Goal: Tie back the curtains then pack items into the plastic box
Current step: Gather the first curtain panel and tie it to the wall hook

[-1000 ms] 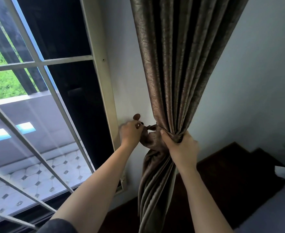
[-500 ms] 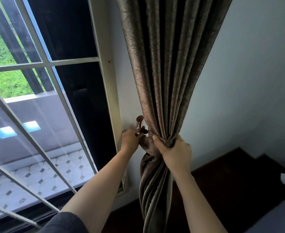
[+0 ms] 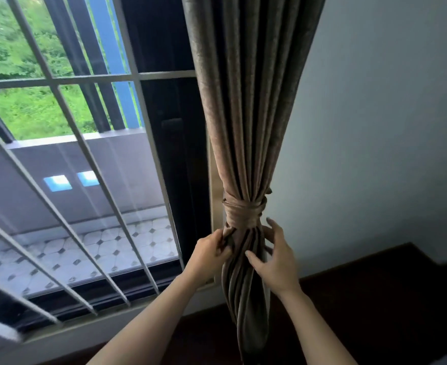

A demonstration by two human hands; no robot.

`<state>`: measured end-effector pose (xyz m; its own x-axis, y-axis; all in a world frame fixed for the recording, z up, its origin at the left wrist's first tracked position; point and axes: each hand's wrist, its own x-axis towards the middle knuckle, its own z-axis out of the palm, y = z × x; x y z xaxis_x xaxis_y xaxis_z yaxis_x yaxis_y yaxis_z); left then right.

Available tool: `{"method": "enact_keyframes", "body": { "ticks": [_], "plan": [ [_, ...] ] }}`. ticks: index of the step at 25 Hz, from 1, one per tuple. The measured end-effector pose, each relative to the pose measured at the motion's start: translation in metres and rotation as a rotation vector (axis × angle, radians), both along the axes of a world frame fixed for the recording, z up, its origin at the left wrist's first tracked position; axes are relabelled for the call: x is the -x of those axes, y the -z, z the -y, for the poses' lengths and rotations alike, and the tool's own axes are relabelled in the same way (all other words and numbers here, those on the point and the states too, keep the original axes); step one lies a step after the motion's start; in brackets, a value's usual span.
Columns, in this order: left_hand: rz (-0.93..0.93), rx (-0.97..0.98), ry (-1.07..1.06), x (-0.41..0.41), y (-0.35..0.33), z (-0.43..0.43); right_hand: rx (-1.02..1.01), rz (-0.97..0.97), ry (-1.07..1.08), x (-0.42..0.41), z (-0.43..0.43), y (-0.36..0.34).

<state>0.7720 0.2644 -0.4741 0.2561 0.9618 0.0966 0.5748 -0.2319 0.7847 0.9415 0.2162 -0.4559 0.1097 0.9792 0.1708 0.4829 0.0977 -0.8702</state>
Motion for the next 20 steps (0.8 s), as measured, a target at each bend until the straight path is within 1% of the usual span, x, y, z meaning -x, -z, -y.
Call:
{"method": "enact_keyframes", "body": {
  "ticks": [3, 4, 6, 8, 12, 15, 16, 17, 18, 20],
  "plan": [
    [-0.194, -0.082, -0.148, 0.004, 0.002, 0.002, 0.013, 0.063, 0.074, 0.012, -0.005, 0.012],
    [-0.236, -0.111, -0.202, 0.004, 0.001, 0.002, 0.003, 0.108, 0.102, 0.015, -0.008, 0.011],
    [-0.252, -0.152, -0.263, 0.001, 0.000, 0.003, -0.053, 0.193, 0.171, 0.020, -0.010, 0.008],
    [-0.286, -0.172, -0.249, -0.001, 0.003, 0.006, -0.098, 0.243, 0.205, 0.023, -0.008, 0.007],
    [-0.365, -0.334, -0.137, 0.010, 0.019, 0.024, -0.094, 0.284, 0.187, 0.015, -0.003, 0.015],
    [-0.423, -0.355, -0.127, 0.015, 0.017, 0.012, -0.168, 0.305, 0.144, 0.015, 0.000, 0.018],
    [-0.427, -0.370, -0.144, 0.014, 0.015, 0.009, -0.169, 0.296, 0.131, 0.017, 0.000, 0.018],
    [-0.390, -0.371, -0.182, 0.014, 0.016, 0.007, -0.164, 0.287, 0.119, 0.019, -0.001, 0.017],
    [-0.331, -0.371, -0.212, 0.014, 0.017, 0.006, -0.170, 0.280, 0.119, 0.020, -0.002, 0.016],
    [-0.177, -0.397, -0.187, 0.016, 0.019, 0.012, -0.201, 0.253, 0.121, 0.016, -0.003, 0.021]
  ]
}}
